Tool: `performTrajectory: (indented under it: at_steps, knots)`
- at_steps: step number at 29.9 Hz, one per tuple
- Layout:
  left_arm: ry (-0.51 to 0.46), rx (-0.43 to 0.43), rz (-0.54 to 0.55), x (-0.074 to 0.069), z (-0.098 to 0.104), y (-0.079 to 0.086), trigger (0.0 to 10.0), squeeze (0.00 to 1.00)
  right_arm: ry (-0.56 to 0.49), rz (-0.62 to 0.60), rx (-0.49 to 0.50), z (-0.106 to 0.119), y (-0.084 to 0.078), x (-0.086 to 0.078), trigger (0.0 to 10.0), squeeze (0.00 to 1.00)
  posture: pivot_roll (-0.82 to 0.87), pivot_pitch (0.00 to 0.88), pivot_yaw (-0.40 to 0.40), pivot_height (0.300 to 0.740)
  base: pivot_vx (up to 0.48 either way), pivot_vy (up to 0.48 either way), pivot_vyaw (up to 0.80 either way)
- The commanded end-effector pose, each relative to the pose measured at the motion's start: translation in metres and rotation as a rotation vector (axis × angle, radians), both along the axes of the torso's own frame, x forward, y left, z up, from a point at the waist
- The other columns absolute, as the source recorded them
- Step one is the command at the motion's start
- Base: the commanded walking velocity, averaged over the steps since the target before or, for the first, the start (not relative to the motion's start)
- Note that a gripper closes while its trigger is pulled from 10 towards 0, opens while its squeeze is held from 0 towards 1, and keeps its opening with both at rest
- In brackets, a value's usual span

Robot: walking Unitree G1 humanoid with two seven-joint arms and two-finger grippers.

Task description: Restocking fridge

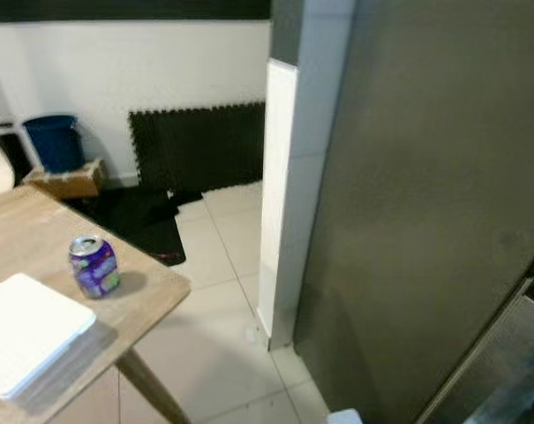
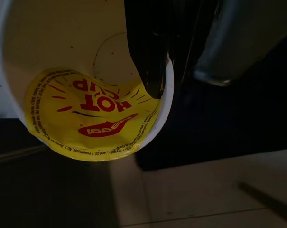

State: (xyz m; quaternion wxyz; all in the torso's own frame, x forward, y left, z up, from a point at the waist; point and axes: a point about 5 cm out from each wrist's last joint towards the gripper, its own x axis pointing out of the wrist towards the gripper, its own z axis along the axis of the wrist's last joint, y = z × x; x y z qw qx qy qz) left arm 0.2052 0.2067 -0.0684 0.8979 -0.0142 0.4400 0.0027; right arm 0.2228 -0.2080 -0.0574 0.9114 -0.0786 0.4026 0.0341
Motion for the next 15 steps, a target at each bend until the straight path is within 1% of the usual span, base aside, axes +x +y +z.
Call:
performTrajectory:
  at_steps: [1, 5, 15]
  knots:
    - [0.017, 0.004, 0.012, -0.0065, -0.0035, 0.0013, 10.0, 0.0, 0.014, -0.009, 0.013, -0.0034, 0.0026, -0.0045, 10.0, 0.0, -0.01, 0.11, -0.008, 0.74, 0.0, 0.0, 0.0]
    - [0.016, 0.004, 0.034, -0.0063, -0.0033, 0.0022, 10.0, 0.0, 0.01, -0.007, 0.012, -0.0026, 0.0028, -0.0032, 10.0, 0.0, -0.01, 0.11, -0.009, 0.74, 0.0, 0.0, 0.0]
    - [0.012, 0.012, 0.044, -0.0054, -0.0022, 0.0058, 10.0, 0.0, 0.004, 0.002, 0.013, -0.0009, 0.0043, 0.0001, 10.0, 0.0, -0.01, 0.107, -0.013, 0.74, 0.0, 0.0, 0.0]
